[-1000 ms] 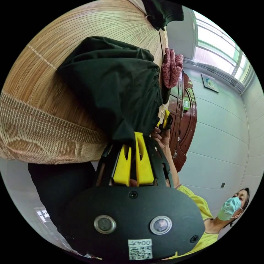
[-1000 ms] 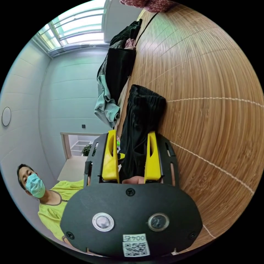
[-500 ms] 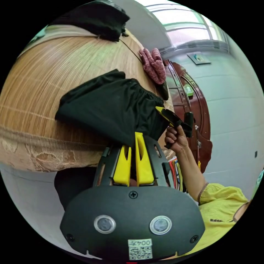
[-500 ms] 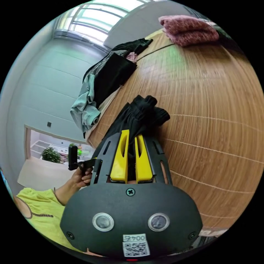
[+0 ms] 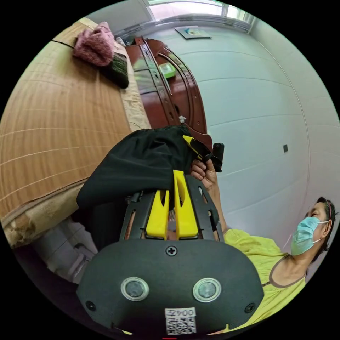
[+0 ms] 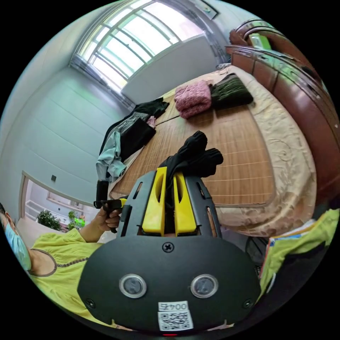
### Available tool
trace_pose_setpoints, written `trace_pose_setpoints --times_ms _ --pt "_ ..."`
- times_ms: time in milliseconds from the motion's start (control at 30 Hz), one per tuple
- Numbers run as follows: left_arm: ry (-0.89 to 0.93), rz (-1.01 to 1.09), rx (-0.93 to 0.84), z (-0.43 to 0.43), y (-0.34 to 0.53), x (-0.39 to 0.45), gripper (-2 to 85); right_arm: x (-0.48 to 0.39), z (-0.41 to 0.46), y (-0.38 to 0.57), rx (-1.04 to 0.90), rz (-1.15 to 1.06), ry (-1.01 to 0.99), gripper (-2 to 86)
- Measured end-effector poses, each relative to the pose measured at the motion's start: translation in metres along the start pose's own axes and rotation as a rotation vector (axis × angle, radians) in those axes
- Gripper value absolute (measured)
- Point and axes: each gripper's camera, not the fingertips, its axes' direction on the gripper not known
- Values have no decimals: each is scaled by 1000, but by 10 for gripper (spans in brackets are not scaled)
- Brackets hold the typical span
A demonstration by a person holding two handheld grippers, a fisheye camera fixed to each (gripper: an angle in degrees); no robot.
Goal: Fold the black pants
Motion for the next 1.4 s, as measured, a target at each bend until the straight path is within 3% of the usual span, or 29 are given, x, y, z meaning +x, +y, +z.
trace_pose_setpoints --times_ms 333,433,567,667,867,1200,1400 --pt "217 233 -229 277 -76 152 43 2 -341 105 214 93 365 44" --pt "281 172 -363 373 -68 156 43 29 -406 168 195 241 433 44" --pt "301 -88 -595 495 -23 110 43 82 -436 260 100 471 459 44" --pt "306 -181 -651 538 0 92 43 110 -449 324 105 582 399 43" --pt "308 -205 -662 584 8 86 45 104 -479 374 155 597 324 43" --pt "319 -85 -639 639 12 105 45 43 -516 382 82 504 496 42" --pt "252 -74 -694 672 30 106 45 40 -516 430 57 617 497 70"
